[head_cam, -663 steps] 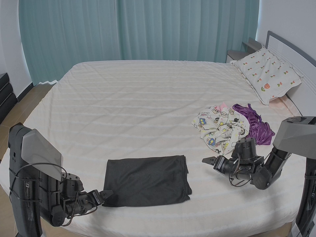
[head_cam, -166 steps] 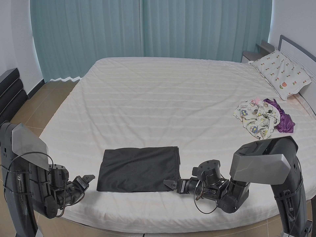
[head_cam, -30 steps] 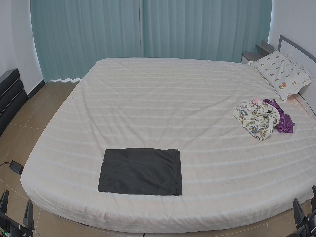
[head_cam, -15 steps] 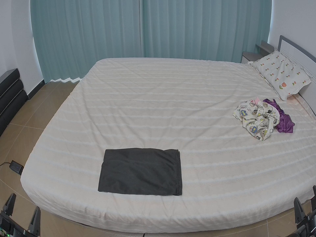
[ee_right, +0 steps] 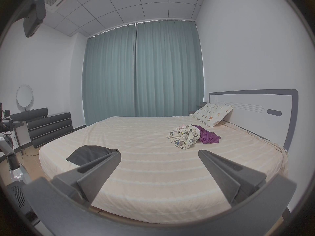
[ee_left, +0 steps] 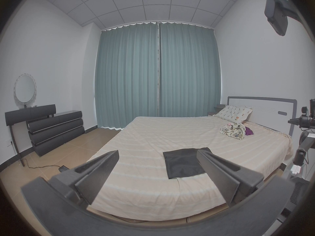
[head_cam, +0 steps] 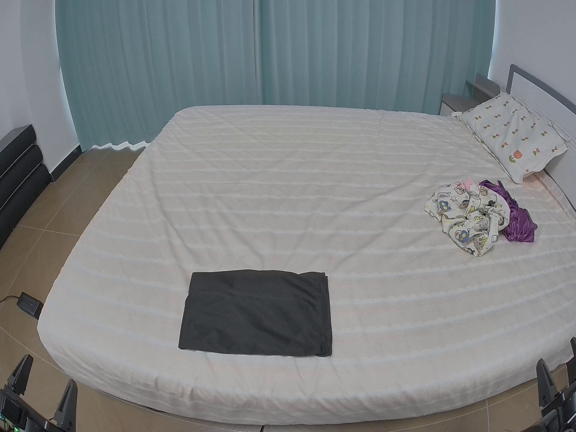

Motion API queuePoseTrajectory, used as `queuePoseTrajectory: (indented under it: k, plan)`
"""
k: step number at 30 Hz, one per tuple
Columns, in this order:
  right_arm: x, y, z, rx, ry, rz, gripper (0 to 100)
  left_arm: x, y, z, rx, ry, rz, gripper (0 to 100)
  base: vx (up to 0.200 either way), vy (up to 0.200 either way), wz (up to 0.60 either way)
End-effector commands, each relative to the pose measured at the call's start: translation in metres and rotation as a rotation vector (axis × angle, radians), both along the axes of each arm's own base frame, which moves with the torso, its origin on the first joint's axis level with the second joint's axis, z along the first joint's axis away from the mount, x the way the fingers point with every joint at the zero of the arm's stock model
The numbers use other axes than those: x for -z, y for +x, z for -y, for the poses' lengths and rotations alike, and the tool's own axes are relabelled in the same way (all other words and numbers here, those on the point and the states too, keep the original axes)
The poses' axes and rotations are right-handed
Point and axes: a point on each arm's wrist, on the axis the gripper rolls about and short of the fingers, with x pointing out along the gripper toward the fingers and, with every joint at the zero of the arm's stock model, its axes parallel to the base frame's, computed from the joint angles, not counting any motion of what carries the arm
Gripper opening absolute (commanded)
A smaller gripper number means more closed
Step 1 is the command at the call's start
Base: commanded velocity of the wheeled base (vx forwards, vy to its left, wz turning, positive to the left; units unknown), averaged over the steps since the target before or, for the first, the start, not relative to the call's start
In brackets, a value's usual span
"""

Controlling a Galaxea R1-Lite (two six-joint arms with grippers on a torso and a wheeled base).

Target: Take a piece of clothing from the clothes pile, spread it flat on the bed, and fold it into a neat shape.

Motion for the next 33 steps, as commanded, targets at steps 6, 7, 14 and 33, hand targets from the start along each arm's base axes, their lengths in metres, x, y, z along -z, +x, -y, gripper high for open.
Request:
queuePoseTrajectory:
  k: [6,7,14,33]
  plan:
    - [0.0047,0.0005,0.0000,-0.004,0.005,-0.003,100,0.0041,0.0002,0.0000,0.001,-0.003,-0.001,100,0.000,0.000,0.00]
    - [0.0047,0.0005,0.0000,-0.004,0.005,-0.003,100,0.0041,0.0002,0.0000,0.001,-0.003,-0.001,100,0.000,0.000,0.00]
    - [0.0048,0.0004,-0.0001,-0.005,0.005,-0.002,100,0.0041,0.0002,0.0000,0.001,0.001,-0.001,100,0.000,0.000,0.00]
    - [0.0047,0.0005,-0.0001,-0.005,0.005,-0.003,100,0.0041,0.0002,0.0000,0.001,0.001,-0.001,100,0.000,0.000,0.00]
